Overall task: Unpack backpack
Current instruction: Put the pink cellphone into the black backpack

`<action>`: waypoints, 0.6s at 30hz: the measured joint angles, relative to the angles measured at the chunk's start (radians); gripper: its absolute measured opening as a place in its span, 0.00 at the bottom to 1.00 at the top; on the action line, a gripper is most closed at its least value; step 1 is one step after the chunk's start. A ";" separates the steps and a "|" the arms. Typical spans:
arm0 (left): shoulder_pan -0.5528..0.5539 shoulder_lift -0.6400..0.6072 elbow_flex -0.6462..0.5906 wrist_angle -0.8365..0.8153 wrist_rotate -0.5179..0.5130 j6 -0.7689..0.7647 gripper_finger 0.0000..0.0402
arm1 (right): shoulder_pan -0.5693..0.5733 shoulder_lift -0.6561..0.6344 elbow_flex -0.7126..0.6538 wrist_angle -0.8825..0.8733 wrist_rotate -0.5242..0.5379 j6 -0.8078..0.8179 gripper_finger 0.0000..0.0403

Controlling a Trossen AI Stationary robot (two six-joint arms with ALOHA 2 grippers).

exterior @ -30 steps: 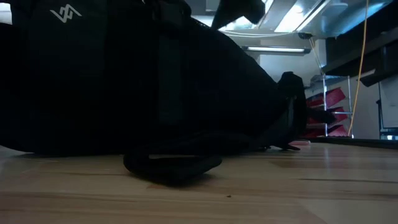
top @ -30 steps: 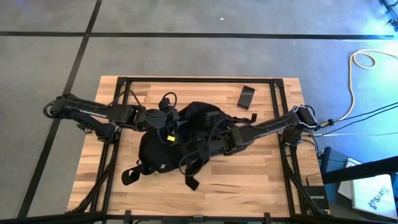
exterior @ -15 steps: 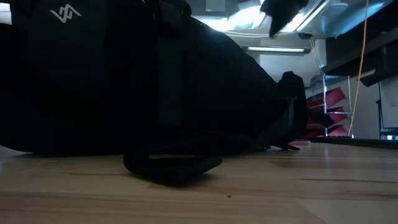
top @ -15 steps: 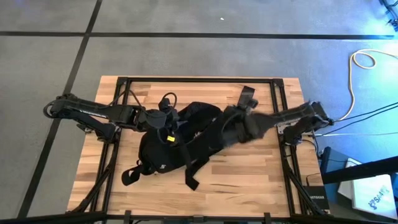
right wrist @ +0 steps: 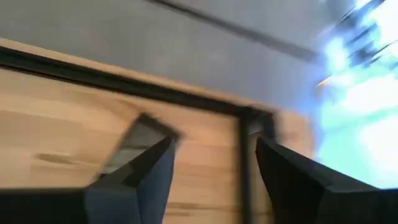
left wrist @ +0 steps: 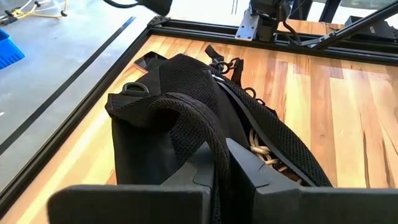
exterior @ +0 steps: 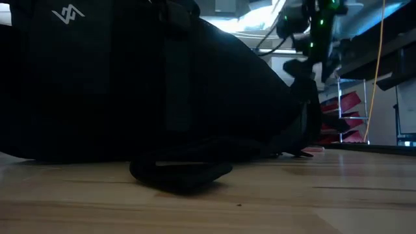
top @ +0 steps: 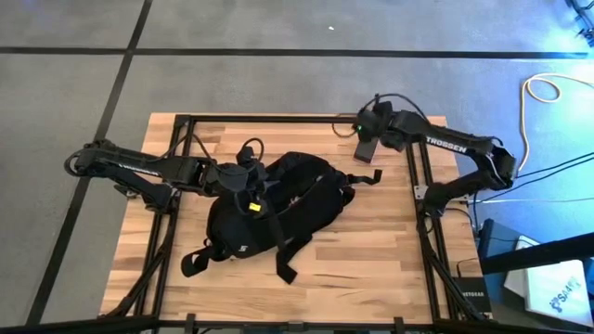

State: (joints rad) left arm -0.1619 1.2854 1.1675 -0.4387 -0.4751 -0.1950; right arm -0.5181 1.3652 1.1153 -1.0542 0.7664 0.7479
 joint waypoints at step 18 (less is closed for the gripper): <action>-0.001 0.000 0.000 0.002 0.003 0.000 0.01 | -0.183 0.012 -0.362 0.561 -0.198 -0.018 0.56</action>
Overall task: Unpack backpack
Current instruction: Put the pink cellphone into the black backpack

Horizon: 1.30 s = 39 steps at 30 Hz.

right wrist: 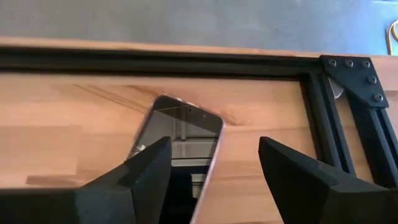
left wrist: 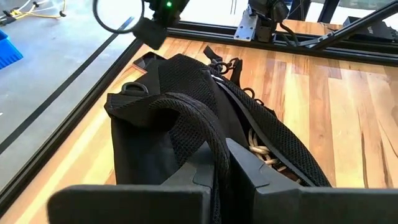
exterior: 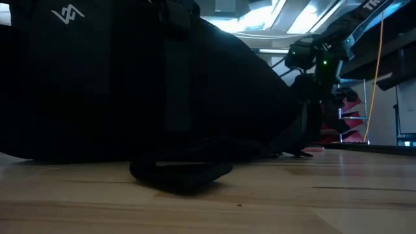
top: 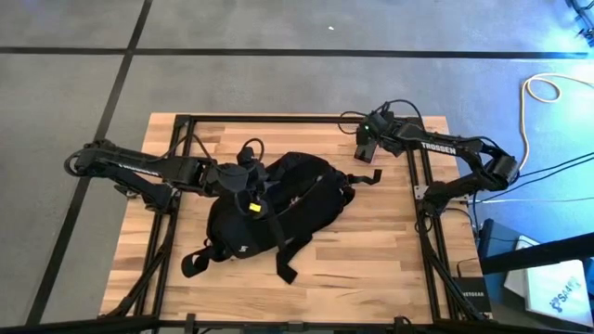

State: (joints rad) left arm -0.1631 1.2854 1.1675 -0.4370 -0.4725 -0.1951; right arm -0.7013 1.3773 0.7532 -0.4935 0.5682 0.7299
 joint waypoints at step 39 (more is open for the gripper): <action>-0.001 0.000 0.000 -0.001 0.000 0.000 0.01 | -0.020 0.285 -0.063 0.339 -0.190 0.233 0.87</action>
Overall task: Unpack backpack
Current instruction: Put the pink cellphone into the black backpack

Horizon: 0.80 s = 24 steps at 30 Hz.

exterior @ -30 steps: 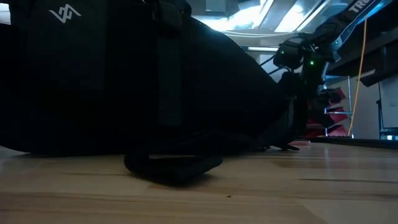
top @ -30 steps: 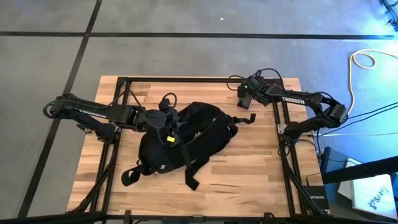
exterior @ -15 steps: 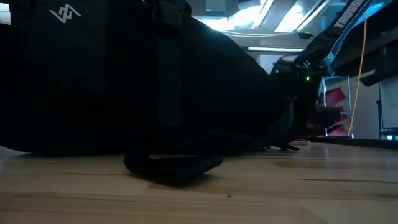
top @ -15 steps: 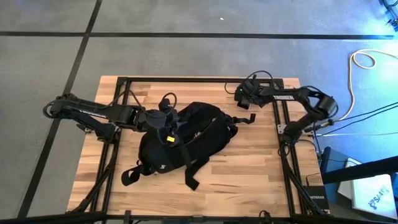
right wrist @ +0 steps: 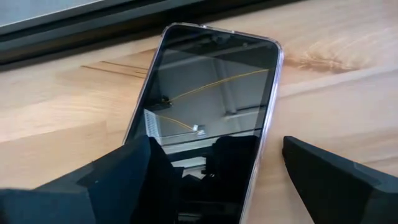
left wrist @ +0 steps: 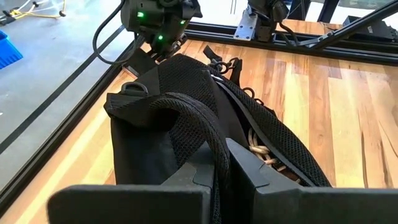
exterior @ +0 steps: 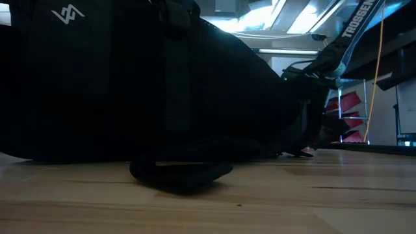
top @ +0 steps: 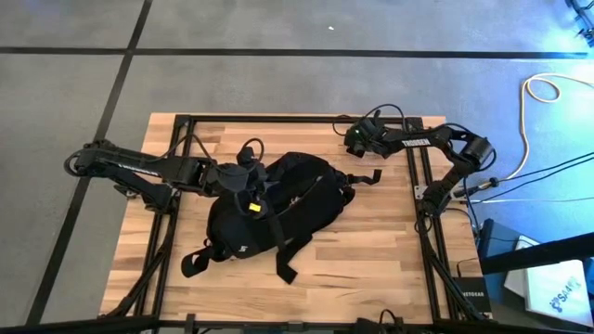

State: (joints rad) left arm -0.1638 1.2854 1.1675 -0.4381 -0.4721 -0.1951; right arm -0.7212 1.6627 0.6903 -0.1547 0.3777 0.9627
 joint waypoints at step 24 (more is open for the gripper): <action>0.000 0.000 0.000 0.000 0.000 0.000 0.01 | 0.184 -0.159 -0.008 -0.489 0.147 0.118 0.87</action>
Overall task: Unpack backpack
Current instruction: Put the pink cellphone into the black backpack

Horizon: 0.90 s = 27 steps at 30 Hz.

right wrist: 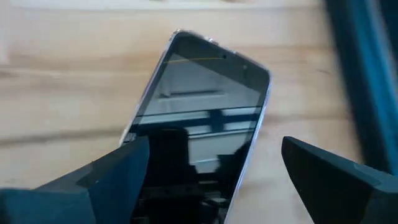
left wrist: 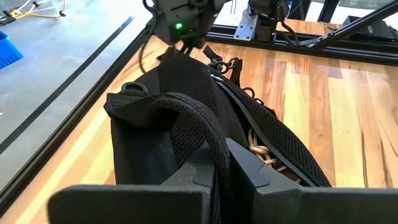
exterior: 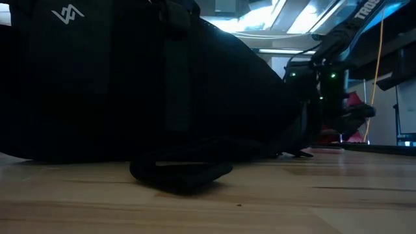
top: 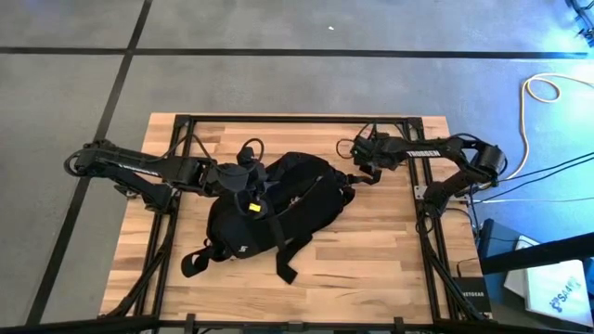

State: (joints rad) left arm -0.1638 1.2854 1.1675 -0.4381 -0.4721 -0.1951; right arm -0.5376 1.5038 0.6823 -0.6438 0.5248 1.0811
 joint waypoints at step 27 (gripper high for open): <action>0.000 0.000 0.000 0.000 0.000 0.000 0.01 | 0.250 -0.116 -0.159 0.059 0.211 0.550 0.87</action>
State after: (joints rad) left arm -0.1638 1.2854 1.1675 -0.4381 -0.4721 -0.1951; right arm -0.2878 1.3882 0.5236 -0.5851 0.7360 1.6311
